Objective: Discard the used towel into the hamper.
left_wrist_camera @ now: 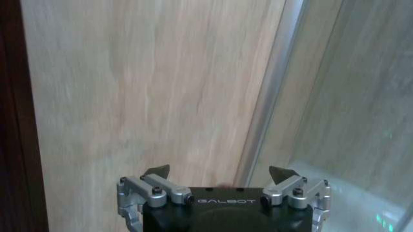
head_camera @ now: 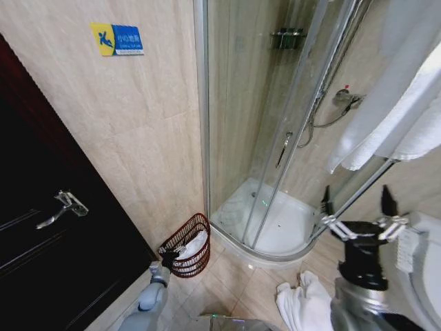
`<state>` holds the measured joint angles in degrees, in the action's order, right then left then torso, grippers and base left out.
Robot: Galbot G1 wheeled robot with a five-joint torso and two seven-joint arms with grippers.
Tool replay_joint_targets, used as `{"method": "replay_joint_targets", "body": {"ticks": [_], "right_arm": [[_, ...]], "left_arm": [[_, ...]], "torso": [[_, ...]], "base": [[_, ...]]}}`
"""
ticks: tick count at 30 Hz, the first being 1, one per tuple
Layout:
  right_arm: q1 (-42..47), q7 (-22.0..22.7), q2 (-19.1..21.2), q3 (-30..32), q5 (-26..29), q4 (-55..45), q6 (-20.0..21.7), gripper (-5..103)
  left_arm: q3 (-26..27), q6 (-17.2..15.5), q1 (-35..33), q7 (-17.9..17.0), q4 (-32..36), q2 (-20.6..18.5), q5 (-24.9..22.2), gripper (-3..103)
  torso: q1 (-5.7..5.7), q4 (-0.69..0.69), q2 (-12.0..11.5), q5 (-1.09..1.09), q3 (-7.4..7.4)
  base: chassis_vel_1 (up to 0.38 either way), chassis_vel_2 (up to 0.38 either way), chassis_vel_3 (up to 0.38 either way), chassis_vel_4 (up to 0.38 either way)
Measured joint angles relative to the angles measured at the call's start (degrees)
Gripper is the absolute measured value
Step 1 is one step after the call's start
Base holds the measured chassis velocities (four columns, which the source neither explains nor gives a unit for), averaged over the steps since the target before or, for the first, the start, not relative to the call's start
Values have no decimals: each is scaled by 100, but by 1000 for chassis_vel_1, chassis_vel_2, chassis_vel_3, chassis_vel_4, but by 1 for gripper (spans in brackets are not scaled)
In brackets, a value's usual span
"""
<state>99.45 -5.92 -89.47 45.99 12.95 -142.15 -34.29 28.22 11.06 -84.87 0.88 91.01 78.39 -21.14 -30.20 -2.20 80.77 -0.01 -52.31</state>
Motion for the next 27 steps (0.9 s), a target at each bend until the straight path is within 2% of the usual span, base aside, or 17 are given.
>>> {"method": "replay_joint_targets", "body": {"ticks": [1, 4, 5, 8, 10, 12, 13, 16, 18, 21, 27], "right_arm": [[-32, 167, 27, -4, -26, -63, 139, 100], [-86, 294, 41, -92, -75, -119, 372, 100], [-86, 294, 41, -92, -75, -119, 372, 100], [-142, 315, 59, -136, -96, -123, 632, 100], [-151, 350, 66, -140, -96, -123, 740, 100], [-152, 524, 91, -98, -112, -123, 1120, 100], [-152, 524, 91, -98, -112, -123, 1120, 100], [-140, 901, 125, -3, -263, -123, 1632, 100], [-130, 979, 130, 15, -288, -123, 1733, 100], [-104, 1244, 134, 28, -298, -120, 2086, 100], [-119, 1377, 112, 19, -288, -117, 2220, 100]], "left_arm": [[119, -2, -159, -11, 363, 49, 59, 100], [338, -43, -463, -14, 1215, 136, 127, 100], [338, -43, -463, -14, 1215, 136, 127, 100], [550, -117, -749, -17, 2028, 238, 144, 100], [600, -145, -829, -18, 2221, 268, 138, 100], [694, -217, -1036, -18, 2709, 359, 122, 100], [694, -217, -1036, -18, 2709, 359, 122, 100], [722, -295, -1268, -8, 3291, 532, 137, 100], [713, -306, -1320, 1, 3401, 571, 150, 100], [649, -317, -1550, 46, 3782, 822, 360, 100], [527, -257, -1862, 70, 4342, 1129, 607, 100]], "torso": [[0, 0, 0, 1, 0], [0, 0, 0, 1, 0], [0, 0, 0, 1, 0], [0, 0, 0, 1, 0], [0, 0, 0, 2, 0], [0, 0, 0, 1, 0], [0, 0, 0, 1, 0], [0, 0, 0, 1, 0], [0, 0, 0, 2, 0], [0, 0, 0, 2, 0], [0, 0, 0, 2, 0]], "base": [[0, 0, 0, 0], [0, 0, 0, 0], [0, 0, 0, 0], [0, 0, 0, 0], [0, 0, 0, 0], [0, 0, 0, 0], [0, 0, 0, 0], [0, 0, 0, 0], [0, 0, 0, 0], [0, 0, 0, 0], [0, 0, 0, 0]]}}
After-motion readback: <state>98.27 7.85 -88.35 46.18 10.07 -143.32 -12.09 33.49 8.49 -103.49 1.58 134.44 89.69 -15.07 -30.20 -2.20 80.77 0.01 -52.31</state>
